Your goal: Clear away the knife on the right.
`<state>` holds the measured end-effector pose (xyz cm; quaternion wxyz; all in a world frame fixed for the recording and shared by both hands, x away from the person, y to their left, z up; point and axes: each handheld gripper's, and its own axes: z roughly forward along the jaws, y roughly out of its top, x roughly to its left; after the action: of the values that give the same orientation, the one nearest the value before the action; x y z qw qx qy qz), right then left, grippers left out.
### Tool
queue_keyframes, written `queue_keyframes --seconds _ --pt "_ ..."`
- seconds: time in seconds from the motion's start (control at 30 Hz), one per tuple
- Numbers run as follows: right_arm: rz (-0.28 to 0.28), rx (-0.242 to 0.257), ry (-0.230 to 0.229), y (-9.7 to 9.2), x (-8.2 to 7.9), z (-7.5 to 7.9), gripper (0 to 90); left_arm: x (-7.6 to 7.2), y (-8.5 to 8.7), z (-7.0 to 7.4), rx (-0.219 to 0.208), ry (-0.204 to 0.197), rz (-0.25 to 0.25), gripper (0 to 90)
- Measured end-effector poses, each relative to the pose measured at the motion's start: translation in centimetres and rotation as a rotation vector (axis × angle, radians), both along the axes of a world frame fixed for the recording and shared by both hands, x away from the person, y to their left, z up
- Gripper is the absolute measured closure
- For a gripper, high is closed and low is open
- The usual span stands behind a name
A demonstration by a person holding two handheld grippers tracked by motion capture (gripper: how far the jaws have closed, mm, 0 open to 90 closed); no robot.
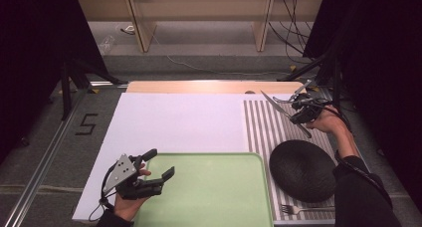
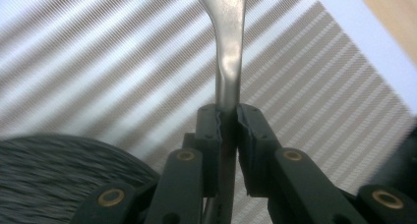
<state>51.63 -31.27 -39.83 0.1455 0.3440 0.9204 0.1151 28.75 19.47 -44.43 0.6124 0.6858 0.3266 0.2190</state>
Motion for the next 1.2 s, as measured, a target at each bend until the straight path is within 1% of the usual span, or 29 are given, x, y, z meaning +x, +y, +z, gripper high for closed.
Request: queue_keyframes --seconds 0.03,0.1,0.13,0.17,0.2,0.27,0.3,0.33,0.4,0.47,0.5,0.67,0.77,0.83,0.87,0.97,1.0,1.2 --pt "-0.018 0.043 0.015 0.0 -0.1 0.1 80.2 0.0 0.0 0.0 0.001 0.001 -0.001 17.5" --pt "-0.037 0.109 0.017 0.1 -0.2 0.4 80.2 0.0 0.0 0.0 -0.001 0.003 0.001 17.5" --pt "-0.054 0.149 0.01 0.1 -0.3 0.6 80.3 0.0 0.0 0.0 -0.002 0.003 0.001 17.5" --pt "-0.068 0.177 0.014 0.1 -0.4 0.7 80.2 0.0 0.1 0.0 -0.004 0.004 0.001 17.5" --pt "-0.071 0.219 0.022 0.0 -0.5 0.9 80.3 0.0 0.1 0.0 -0.003 0.003 0.002 17.5" --pt "-0.07 0.291 0.028 -0.1 -0.8 1.3 80.3 0.0 0.1 0.0 -0.003 0.003 0.005 17.5" --pt "-0.075 0.371 0.034 0.0 -1.3 1.6 80.3 0.0 0.1 0.0 -0.005 0.002 0.007 17.5" --pt "-0.075 0.371 0.034 0.0 -1.3 1.6 80.3 0.0 0.1 0.0 -0.005 0.001 0.007 17.5" --pt "-0.069 0.441 0.036 0.2 -1.9 1.8 80.3 0.0 0.1 0.0 -0.001 0.001 0.007 17.4" --pt "-0.037 0.513 0.041 0.6 -2.7 1.9 80.3 0.0 0.1 0.0 -0.004 0.0 0.008 17.5" --pt "-0.029 0.526 0.048 0.8 -3.0 1.9 80.3 0.0 0.1 0.0 -0.004 0.002 0.009 17.5" --pt "0.024 0.623 0.054 2.2 -4.7 1.7 80.3 0.0 0.1 0.0 -0.004 0.001 0.01 17.5" --pt "0.054 0.666 0.056 3.0 -5.6 1.7 80.3 0.0 0.1 0.0 -0.005 0.002 0.01 17.5" --pt "0.062 0.696 0.059 3.4 -6.2 1.8 80.4 0.0 0.1 0.0 -0.002 -0.001 0.01 17.5" --pt "0.076 0.711 0.054 3.7 -6.6 1.8 80.3 0.0 0.1 0.0 -0.001 -0.001 0.01 17.5" --pt "0.091 0.733 0.055 4.3 -7.3 1.8 80.3 0.0 0.1 0.0 -0.006 -0.002 0.011 17.5" --pt "0.088 0.737 0.056 4.4 -7.4 1.8 80.4 0.0 0.1 0.0 -0.002 -0.003 0.011 17.5" --pt "0.095 0.737 0.064 5.2 -8.5 1.7 80.3 -0.1 0.2 0.1 -0.004 -0.005 0.013 17.5"
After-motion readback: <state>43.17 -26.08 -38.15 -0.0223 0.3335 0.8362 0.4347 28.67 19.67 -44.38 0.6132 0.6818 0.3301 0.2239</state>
